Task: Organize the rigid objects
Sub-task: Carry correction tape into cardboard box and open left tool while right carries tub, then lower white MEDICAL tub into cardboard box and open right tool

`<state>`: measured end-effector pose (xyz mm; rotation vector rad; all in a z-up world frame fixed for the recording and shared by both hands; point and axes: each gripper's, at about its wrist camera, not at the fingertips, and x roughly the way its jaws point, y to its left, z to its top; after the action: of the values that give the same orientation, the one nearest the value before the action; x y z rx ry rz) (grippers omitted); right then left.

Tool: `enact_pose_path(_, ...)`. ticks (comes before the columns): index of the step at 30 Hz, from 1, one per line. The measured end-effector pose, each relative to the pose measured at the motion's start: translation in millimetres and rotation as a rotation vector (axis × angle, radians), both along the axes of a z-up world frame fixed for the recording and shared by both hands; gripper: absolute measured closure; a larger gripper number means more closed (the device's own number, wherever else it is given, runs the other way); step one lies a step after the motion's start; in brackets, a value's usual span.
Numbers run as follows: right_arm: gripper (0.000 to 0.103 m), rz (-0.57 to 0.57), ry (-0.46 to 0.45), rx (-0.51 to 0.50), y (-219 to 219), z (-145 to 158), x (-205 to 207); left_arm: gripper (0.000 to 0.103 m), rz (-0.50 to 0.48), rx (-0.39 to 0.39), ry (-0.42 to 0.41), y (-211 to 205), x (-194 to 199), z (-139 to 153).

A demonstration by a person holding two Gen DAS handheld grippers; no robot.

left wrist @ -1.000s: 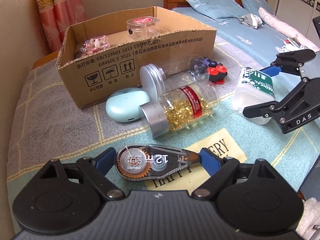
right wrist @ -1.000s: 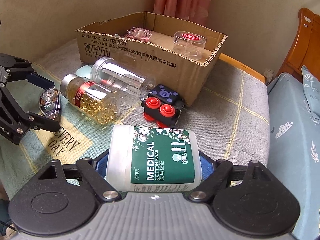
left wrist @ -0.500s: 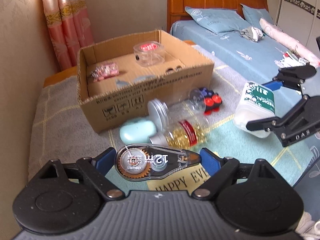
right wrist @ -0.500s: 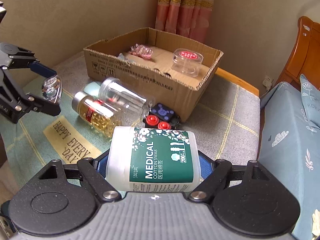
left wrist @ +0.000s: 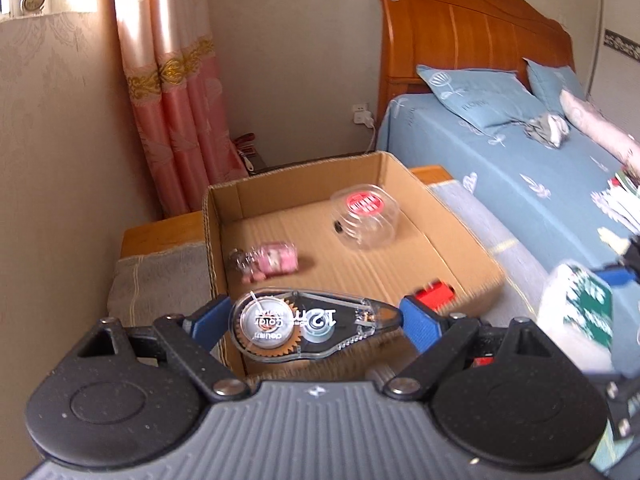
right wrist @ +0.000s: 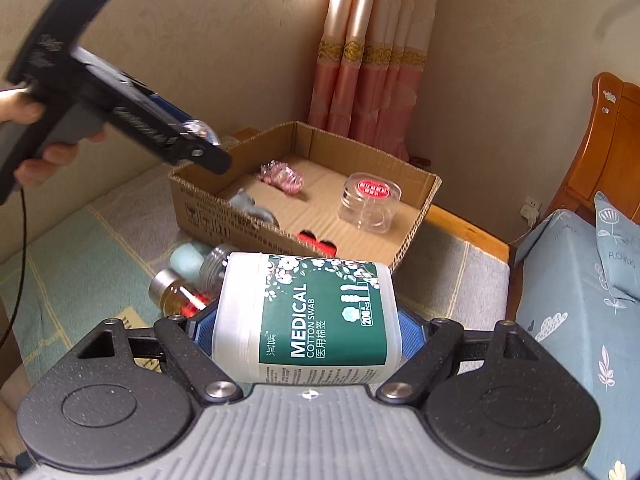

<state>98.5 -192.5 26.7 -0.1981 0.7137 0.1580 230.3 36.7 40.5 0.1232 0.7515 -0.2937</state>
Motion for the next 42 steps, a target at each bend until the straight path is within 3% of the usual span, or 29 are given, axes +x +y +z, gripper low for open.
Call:
enact_pose_path(7,0.016,-0.010,-0.019,-0.003,2,8,9,0.013,0.074,-0.013,0.054,1,50,-24)
enact_pose_path(16,0.016,-0.005,-0.025,-0.020,6,13,13,0.011,0.143,-0.004,0.039,2,55,-35)
enact_pose_path(23,0.016,-0.013,-0.022,-0.021,8,16,18,0.006,0.162,-0.012,0.014,13,18,-20)
enact_pose_path(33,0.016,-0.083,-0.024,0.031,2,25,44,0.006,0.211,0.089,0.004,23,-62,-22)
enact_pose_path(42,0.016,-0.175,0.002,0.080,1,32,95,0.006,0.276,0.055,0.020,36,-95,-32)
